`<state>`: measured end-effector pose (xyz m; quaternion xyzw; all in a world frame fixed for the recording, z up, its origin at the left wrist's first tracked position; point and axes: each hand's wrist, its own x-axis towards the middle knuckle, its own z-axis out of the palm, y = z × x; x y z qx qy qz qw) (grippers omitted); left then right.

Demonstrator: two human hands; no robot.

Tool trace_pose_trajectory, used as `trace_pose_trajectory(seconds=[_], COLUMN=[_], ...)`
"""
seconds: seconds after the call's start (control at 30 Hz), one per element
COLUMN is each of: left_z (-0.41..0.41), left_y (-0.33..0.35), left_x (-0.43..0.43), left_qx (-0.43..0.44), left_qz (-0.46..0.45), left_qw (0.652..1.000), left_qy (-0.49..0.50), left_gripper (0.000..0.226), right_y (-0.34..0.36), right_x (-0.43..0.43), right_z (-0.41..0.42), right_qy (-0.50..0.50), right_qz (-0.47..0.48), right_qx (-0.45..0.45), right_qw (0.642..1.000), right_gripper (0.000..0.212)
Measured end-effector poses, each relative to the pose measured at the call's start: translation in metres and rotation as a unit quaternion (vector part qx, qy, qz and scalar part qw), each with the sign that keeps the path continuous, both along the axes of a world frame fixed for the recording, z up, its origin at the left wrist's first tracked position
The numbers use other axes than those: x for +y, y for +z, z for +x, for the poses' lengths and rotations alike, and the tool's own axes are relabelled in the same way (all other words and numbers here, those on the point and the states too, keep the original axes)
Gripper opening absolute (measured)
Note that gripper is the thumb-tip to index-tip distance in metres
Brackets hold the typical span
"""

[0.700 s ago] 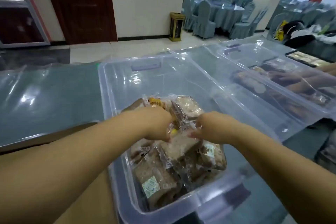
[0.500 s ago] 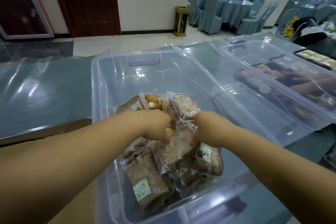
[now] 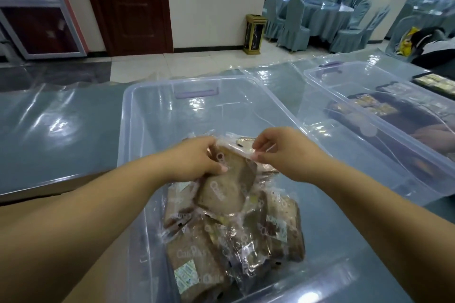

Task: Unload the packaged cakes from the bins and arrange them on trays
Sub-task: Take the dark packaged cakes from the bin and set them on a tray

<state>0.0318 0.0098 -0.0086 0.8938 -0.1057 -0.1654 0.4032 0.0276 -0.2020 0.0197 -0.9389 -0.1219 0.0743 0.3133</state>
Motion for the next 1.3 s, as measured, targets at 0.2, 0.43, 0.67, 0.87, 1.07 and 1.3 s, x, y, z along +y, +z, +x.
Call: trace_pose_trajectory(seconds=[0.2, 0.43, 0.67, 0.87, 1.07, 1.3], left_z=[0.014, 0.023, 0.020, 0.019, 0.014, -0.009], left_y=[0.003, 0.001, -0.005, -0.004, 0.007, 0.030], left_x=[0.015, 0.017, 0.016, 0.015, 0.020, 0.004], left_qx=[-0.130, -0.118, -0.108, -0.098, -0.098, -0.105], left_qz=[0.111, 0.156, 0.160, 0.177, 0.098, 0.007], left_qw=[0.977, 0.976, 0.978, 0.975, 0.983, 0.991], left_qy=[0.125, 0.097, 0.079, 0.095, 0.124, 0.077], left_gripper=[0.024, 0.055, 0.087, 0.075, 0.022, 0.028], right_y=[-0.019, -0.044, -0.042, -0.040, -0.017, 0.025], right_x=[0.012, 0.025, 0.028, 0.023, 0.016, 0.005], right_z=[0.062, 0.101, 0.111, 0.104, 0.095, 0.076], right_qy=[0.043, 0.120, 0.127, 0.128, 0.088, -0.012], right_qz=[-0.209, -0.297, -0.333, -0.299, -0.271, -0.297], right_qx=[-0.016, 0.083, 0.093, 0.107, 0.013, -0.146], right_qw=[0.977, 0.944, 0.930, 0.940, 0.958, 0.944], right_gripper=[0.041, 0.077, 0.085, 0.067, 0.058, 0.054])
